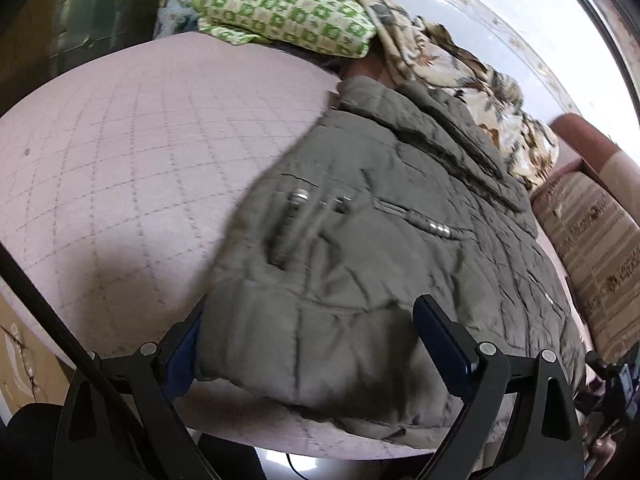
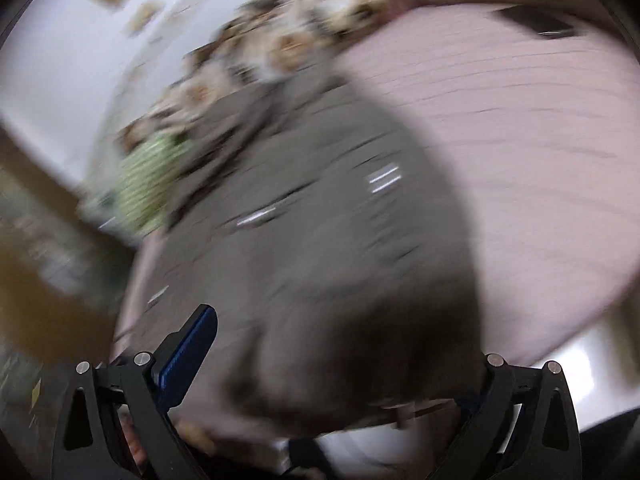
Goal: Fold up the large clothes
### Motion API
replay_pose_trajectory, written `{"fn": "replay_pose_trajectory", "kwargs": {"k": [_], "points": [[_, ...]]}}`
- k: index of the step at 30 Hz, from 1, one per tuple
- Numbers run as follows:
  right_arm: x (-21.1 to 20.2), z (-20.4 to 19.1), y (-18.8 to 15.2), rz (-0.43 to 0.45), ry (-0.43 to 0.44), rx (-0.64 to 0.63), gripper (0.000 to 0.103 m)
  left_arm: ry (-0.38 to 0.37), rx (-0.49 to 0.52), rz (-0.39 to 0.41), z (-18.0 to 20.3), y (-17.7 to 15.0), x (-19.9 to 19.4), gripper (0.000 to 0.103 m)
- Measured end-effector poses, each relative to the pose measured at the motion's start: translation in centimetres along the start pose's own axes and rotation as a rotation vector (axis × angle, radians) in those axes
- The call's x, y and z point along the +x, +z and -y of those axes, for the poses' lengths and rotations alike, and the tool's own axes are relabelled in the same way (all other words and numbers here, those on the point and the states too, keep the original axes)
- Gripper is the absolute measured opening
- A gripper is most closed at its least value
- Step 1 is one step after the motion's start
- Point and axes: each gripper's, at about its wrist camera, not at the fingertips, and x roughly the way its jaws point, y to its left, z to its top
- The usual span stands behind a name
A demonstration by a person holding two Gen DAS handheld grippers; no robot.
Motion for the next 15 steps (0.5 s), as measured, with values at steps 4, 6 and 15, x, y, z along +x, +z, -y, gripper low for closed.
{"fn": "replay_pose_trajectory", "kwargs": {"k": [4,6,15], "points": [[0.7,-1.9,-0.9,0.009,-0.04,-0.085,0.102,-0.008,0.015,-0.002,0.4,-0.3,0.1,0.095],[1.1,-0.3,-0.6,0.008,-0.048,0.003,0.096,-0.011,0.013,-0.001,0.5,-0.4,0.1,0.095],[1.2,-1.7,-1.0,0.021,-0.187,-0.1,0.05,0.138,0.092,0.053,1.7,-1.0,0.3,0.064]]}}
